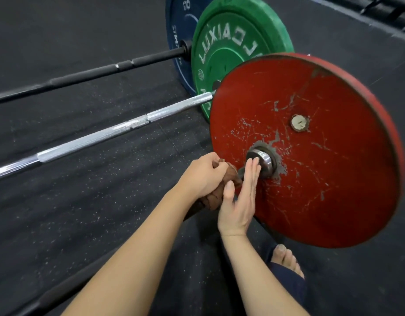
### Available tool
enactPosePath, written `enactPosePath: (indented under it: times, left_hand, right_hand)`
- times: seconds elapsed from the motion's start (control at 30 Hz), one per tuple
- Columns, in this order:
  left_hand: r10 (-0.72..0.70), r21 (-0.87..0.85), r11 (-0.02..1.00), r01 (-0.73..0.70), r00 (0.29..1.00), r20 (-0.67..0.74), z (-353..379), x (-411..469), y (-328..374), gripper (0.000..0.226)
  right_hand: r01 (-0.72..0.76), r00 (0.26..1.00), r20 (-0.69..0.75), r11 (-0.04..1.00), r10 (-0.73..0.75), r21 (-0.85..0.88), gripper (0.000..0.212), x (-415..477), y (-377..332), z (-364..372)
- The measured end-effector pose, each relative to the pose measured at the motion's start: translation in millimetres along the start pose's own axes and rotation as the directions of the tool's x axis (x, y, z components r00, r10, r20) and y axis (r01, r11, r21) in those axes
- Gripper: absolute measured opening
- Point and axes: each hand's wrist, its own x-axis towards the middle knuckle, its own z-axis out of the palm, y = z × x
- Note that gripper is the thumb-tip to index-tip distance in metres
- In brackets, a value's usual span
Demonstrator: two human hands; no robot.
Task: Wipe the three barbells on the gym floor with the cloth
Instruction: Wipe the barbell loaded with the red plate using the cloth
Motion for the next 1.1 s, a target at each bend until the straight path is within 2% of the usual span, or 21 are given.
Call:
enactPosePath:
  times: [0.13,0.27,0.5,0.63,0.77,0.87,1.0,1.1]
  left_hand:
    - [0.033,0.038,0.999,-0.033,0.999,-0.022,18,25,21,0.022]
    - [0.041,0.028,0.999,-0.042,0.999,0.026,26,44,37,0.019]
    - [0.077,-0.027,0.997,-0.077,0.997,0.021,27,33,37,0.019]
    - [0.079,-0.072,0.994,-0.076,0.997,0.027,18,12,35,0.021]
    - [0.094,-0.022,0.995,-0.094,0.996,-0.011,12,-11,23,0.018]
    - [0.068,-0.006,0.998,-0.068,0.998,-0.002,2,-26,13,0.015]
    - [0.018,-0.004,1.000,-0.018,1.000,0.020,-11,-39,-1,0.017]
    - [-0.009,0.017,1.000,0.009,1.000,0.006,-13,-41,-3,0.019]
  right_hand:
    - [0.017,0.999,0.031,1.000,-0.017,-0.003,0.068,4,7,-9]
    - [0.022,0.998,0.051,1.000,-0.021,-0.014,0.065,6,13,-17]
    - [0.010,0.998,0.060,0.988,0.000,-0.152,0.063,8,11,-29]
    - [-0.038,0.985,0.157,0.978,0.070,-0.203,0.066,9,0,-49]
    - [-0.069,0.960,0.246,0.965,0.133,-0.253,0.067,9,-11,-61]
    - [-0.065,0.956,0.259,0.959,0.139,-0.275,0.074,8,-21,-67]
    - [-0.111,0.955,0.231,0.945,0.187,-0.307,0.069,12,-28,-69]
    - [-0.104,0.962,0.215,0.954,0.168,-0.282,0.066,10,-27,-63]
